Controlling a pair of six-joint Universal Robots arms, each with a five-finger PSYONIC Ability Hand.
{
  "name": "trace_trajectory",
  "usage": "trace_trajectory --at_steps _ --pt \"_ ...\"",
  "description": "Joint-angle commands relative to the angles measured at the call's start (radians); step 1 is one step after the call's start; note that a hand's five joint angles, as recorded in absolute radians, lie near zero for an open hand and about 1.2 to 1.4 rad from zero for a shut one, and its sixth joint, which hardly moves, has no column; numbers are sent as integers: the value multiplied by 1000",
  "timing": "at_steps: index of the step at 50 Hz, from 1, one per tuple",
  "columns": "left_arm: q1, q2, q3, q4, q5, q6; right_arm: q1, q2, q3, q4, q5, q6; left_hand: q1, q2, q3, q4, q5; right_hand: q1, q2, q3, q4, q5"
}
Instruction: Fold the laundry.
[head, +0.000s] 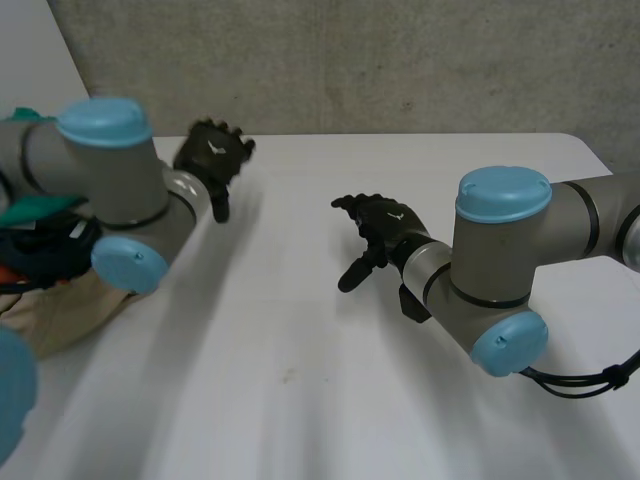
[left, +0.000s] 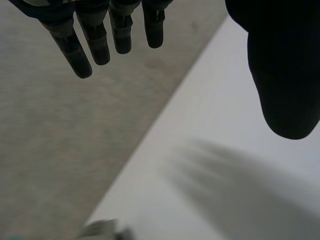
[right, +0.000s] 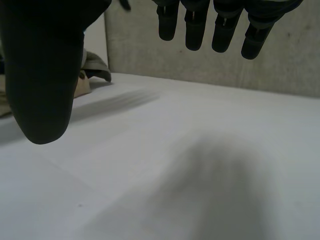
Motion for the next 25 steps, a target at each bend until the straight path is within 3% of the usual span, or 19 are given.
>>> trace_trajectory --at_steps 1,4,10,20,25 --pt "44 142 43 -54 -198 33 8 -42 31 -53 -8 -149 -13 -29 -31 -27 -43 -34 -25 -17 -14 -28" --pt "81 179 72 -105 -222 51 3 -48 30 -48 -21 -154 -13 -29 -31 -27 -43 -34 -25 -17 -14 -28" --pt "215 236 143 -255 -177 21 -17 -54 24 -18 -108 -154 -13 -29 -31 -27 -43 -34 -25 -17 -14 -28" --pt "427 218 204 -457 59 -185 -17 -48 17 8 -151 -174 -13 -29 -31 -27 -43 -34 -25 -17 -14 -28" --pt "466 186 193 -474 117 -232 -9 -44 17 10 -151 -186 -13 -29 -31 -27 -43 -34 -25 -17 -14 -28"
